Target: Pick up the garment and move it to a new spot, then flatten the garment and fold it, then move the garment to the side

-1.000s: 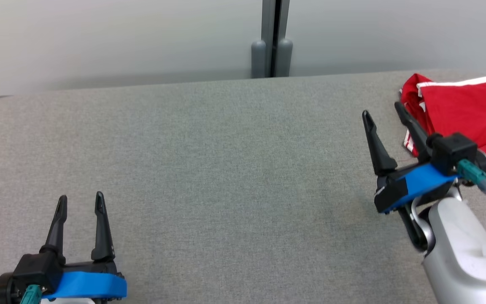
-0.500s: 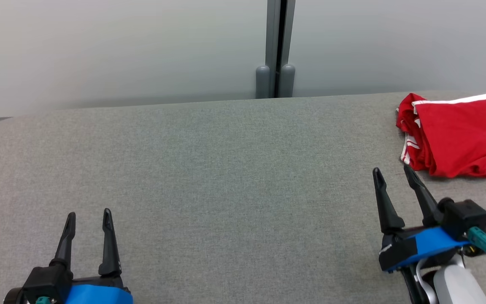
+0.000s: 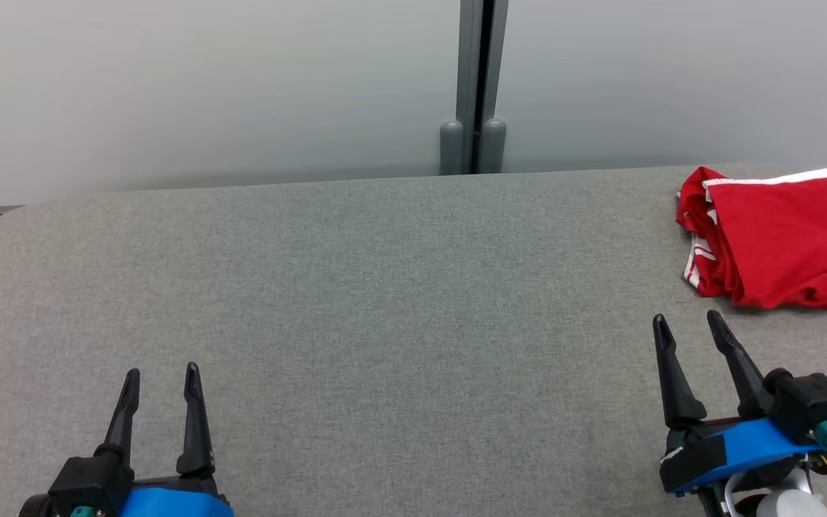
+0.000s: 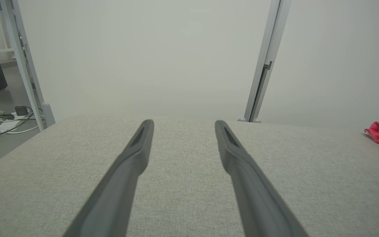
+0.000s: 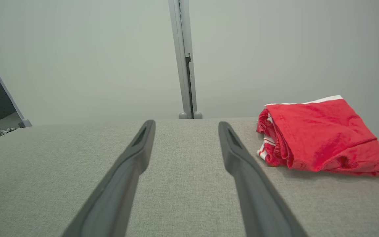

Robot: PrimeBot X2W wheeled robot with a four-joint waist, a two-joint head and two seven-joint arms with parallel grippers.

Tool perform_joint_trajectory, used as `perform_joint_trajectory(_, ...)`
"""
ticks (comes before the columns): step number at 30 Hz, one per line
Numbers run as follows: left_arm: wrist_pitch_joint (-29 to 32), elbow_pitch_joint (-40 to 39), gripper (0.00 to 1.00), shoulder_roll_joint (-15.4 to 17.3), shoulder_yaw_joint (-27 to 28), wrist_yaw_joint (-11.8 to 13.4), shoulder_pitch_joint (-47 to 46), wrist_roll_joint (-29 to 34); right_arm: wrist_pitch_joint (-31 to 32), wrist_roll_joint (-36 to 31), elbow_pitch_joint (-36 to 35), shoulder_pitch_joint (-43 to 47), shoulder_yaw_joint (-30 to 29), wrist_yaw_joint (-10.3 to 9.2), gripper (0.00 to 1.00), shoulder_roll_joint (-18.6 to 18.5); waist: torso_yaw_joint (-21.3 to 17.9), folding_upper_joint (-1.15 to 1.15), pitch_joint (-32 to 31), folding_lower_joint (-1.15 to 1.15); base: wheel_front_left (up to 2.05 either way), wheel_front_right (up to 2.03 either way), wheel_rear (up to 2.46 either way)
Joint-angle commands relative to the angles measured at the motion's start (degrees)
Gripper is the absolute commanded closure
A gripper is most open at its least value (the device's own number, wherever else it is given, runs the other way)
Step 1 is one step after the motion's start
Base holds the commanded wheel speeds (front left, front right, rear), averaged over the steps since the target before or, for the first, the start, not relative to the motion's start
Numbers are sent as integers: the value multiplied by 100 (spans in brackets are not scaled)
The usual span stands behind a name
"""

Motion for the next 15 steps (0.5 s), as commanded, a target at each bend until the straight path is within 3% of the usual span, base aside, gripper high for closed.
perform_joint_trajectory(1,-25,16,0,24,-27,3,39,-23,26,-42,-47,107,-20,2,0,19,4,0,-2,0,0,0,0)
perform_joint_trajectory(5,-25,33,0,41,-35,12,24,-14,42,-4,-67,117,-10,2,0,20,16,0,-12,0,0,0,0)
perform_joint_trajectory(6,4,48,100,5,-13,-4,-4,-41,46,-13,-26,10,-9,-1,100,9,16,0,-13,0,0,0,0)
perform_joint_trajectory(9,31,223,100,-36,-9,-4,34,-49,64,-16,143,48,-3,-1,100,21,17,0,-15,0,0,0,0)
perform_joint_trajectory(15,255,286,100,-38,79,-21,-92,-727,195,675,199,9,-59,-1,100,20,21,0,-23,0,0,0,0)
